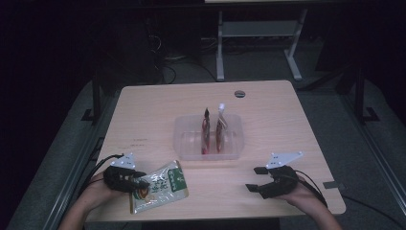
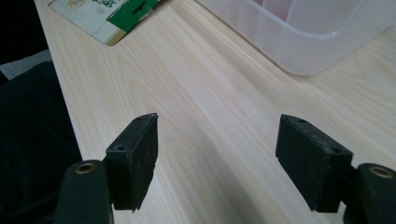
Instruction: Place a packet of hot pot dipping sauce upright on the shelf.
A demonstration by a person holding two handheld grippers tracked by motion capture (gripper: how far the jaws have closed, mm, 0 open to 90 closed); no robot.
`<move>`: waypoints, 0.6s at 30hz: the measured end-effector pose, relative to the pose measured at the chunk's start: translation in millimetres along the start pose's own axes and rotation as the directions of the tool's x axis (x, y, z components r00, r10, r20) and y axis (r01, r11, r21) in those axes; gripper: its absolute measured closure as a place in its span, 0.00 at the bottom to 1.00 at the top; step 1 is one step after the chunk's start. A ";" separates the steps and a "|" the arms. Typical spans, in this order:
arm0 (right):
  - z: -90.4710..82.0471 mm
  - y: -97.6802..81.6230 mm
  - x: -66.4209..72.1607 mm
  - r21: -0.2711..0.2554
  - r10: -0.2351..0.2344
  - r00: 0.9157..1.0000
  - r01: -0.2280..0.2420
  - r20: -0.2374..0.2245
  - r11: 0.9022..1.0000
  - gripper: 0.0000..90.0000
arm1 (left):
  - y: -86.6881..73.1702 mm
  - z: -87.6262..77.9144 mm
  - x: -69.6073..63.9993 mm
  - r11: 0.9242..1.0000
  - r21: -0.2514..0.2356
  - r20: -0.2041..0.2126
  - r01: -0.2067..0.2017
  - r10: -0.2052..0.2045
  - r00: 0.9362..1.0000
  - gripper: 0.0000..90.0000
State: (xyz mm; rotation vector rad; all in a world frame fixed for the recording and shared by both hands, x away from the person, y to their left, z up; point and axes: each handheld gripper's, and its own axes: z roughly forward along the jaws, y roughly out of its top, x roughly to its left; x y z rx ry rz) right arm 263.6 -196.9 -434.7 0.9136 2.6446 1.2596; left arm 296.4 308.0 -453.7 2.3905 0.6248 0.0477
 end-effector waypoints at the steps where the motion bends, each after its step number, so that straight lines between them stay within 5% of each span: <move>1: 0.0 0.0 0.0 0.000 0.000 1.000 0.000 0.000 1.000 0.33 | -0.3 0.0 0.2 1.000 -0.002 0.012 0.019 -0.019 1.000 0.65; 7: 0.4 0.6 0.9 -0.003 -0.007 1.000 0.007 -0.002 1.000 0.33 | -0.3 1.1 1.7 0.999 0.001 0.053 0.039 -0.039 0.998 0.91; 11: 1.2 0.0 1.1 0.000 -0.006 1.000 0.006 -0.005 1.000 0.33 | -3.1 0.8 5.2 0.997 -0.036 0.105 0.075 -0.071 0.992 0.97; 18: 1.6 -0.1 0.1 -0.006 -0.003 1.000 0.003 -0.010 1.000 0.32 | 1.7 0.9 4.4 0.994 -0.072 0.132 0.087 -0.077 0.988 1.00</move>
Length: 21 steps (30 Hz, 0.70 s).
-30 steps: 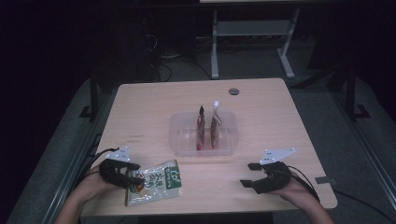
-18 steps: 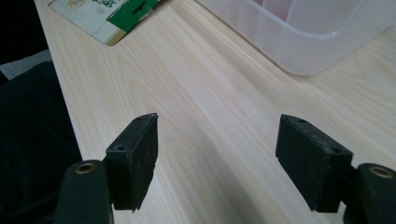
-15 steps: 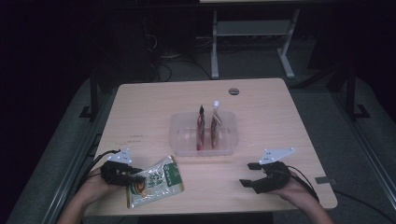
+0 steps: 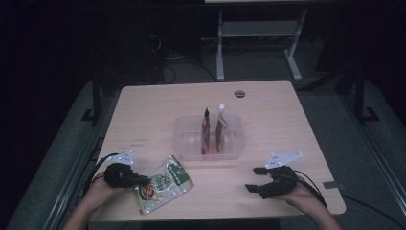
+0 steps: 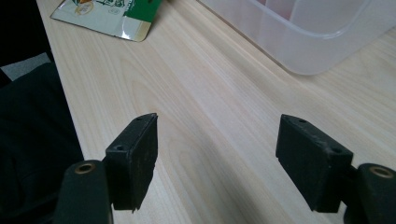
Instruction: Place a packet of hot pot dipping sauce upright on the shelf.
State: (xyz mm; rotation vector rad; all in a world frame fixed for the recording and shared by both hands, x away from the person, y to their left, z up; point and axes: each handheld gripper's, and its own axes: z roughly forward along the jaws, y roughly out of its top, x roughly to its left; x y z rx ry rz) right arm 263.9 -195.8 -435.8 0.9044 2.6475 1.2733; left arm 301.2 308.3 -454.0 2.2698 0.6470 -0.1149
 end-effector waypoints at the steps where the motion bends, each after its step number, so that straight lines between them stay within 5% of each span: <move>1: 0.0 0.0 0.0 0.000 0.000 1.000 0.000 0.000 1.000 0.32 | 0.0 0.0 0.0 1.000 0.000 0.000 0.000 0.000 1.000 1.00; 21: -0.8 8.6 3.0 -0.036 0.038 0.998 -0.040 -0.054 0.999 0.28 | 33.0 -9.3 -28.2 0.986 -0.126 0.071 -0.105 0.115 0.991 1.00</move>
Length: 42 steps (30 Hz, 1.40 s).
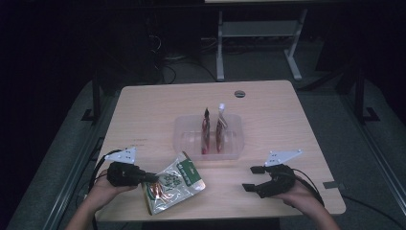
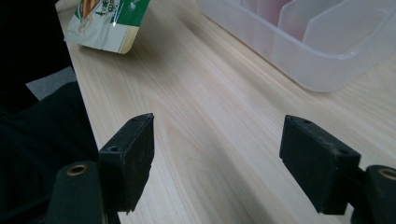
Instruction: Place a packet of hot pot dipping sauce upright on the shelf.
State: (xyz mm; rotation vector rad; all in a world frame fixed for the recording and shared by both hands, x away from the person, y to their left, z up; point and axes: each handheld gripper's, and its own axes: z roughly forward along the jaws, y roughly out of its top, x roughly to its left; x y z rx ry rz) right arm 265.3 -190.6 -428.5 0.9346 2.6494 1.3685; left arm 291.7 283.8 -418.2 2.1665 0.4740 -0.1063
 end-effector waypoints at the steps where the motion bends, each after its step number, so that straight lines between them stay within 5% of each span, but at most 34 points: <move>1: -0.3 1.0 0.0 -0.006 -0.003 1.000 0.003 -0.002 1.000 0.28 | 2.1 0.0 -1.2 1.000 -0.004 0.003 -0.006 0.006 1.000 1.00; 10: -0.8 15.2 3.0 -0.030 0.014 0.998 -0.016 -0.065 0.999 0.22 | 24.6 11.3 -8.6 0.998 -0.040 0.035 -0.051 0.053 0.998 1.00; 18: 3.4 29.8 4.5 -0.057 0.017 0.994 -0.023 -0.109 0.998 0.26 | 44.4 28.1 -13.0 0.995 -0.049 0.060 -0.086 0.089 0.994 1.00; 31: 14.0 45.7 5.7 -0.056 0.016 0.973 -0.029 -0.231 0.998 0.43 | 65.2 47.6 -19.3 0.990 -0.066 0.099 -0.125 0.131 0.986 1.00; 35: 19.3 51.2 2.6 -0.044 0.043 0.948 -0.060 -0.314 0.997 0.49 | 70.3 52.5 -22.4 0.988 -0.071 0.113 -0.135 0.142 0.983 1.00; 42: 26.6 57.7 4.5 -0.058 0.023 0.935 -0.046 -0.355 0.997 0.62 | 72.7 57.8 -25.7 0.986 -0.070 0.120 -0.149 0.157 0.980 1.00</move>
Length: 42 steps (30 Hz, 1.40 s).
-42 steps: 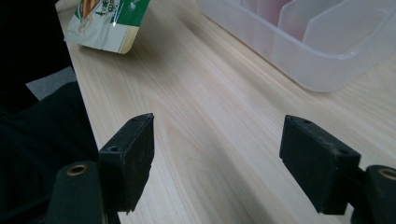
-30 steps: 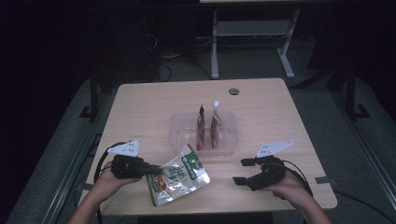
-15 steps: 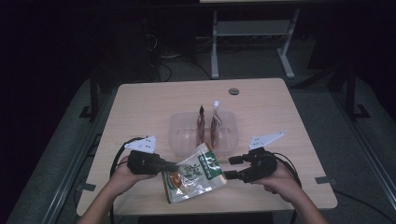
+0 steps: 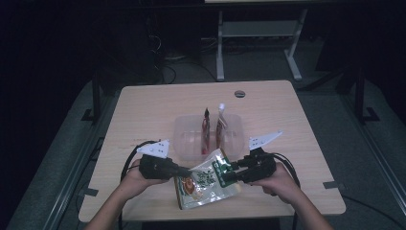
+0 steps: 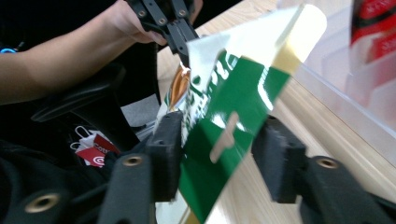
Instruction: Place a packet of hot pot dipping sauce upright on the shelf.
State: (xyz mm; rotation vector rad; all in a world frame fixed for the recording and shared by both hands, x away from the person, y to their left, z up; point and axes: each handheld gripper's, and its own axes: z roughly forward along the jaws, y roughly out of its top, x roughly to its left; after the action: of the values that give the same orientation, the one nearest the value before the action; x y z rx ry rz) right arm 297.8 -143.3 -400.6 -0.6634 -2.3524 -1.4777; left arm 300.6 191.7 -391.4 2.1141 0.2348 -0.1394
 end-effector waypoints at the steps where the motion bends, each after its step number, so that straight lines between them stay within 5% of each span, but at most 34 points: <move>1: 2.4 1.5 0.3 -0.001 -0.001 1.000 0.001 -0.014 1.000 0.66 | 0.0 0.0 -0.1 1.000 -0.001 0.000 -0.001 0.001 1.000 1.00; 17: 3.8 1.3 4.5 -0.026 -0.022 0.998 0.020 -0.059 0.999 0.99 | 1.2 -1.4 2.3 0.999 -0.036 -0.027 -0.016 0.015 1.000 1.00; 26: -0.1 0.5 7.2 -0.086 -0.046 0.991 0.035 -0.127 0.996 1.00 | 6.7 4.7 4.1 0.999 -0.037 -0.063 -0.027 0.024 0.998 0.99; 30: -1.3 0.7 9.8 -0.113 -0.071 0.987 0.055 -0.144 0.992 1.00 | 9.5 12.0 5.0 0.999 -0.029 -0.091 -0.019 0.017 0.996 0.89; 38: -2.3 -0.1 12.6 -0.124 -0.069 0.988 0.051 -0.140 0.991 1.00 | 8.3 10.0 -0.3 1.000 0.011 -0.149 -0.007 0.009 0.989 0.48; 42: -11.7 -0.8 12.4 -0.155 -0.075 0.988 0.054 -0.133 0.986 1.00 | 3.3 3.9 -4.9 1.000 0.014 -0.151 0.004 -0.002 0.988 0.41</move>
State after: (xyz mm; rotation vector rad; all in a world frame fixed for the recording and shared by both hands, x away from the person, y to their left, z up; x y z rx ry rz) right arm 286.8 -151.3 -390.4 -0.5051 -2.1930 -1.6858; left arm 296.4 186.2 -389.7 2.1402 0.3281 0.0181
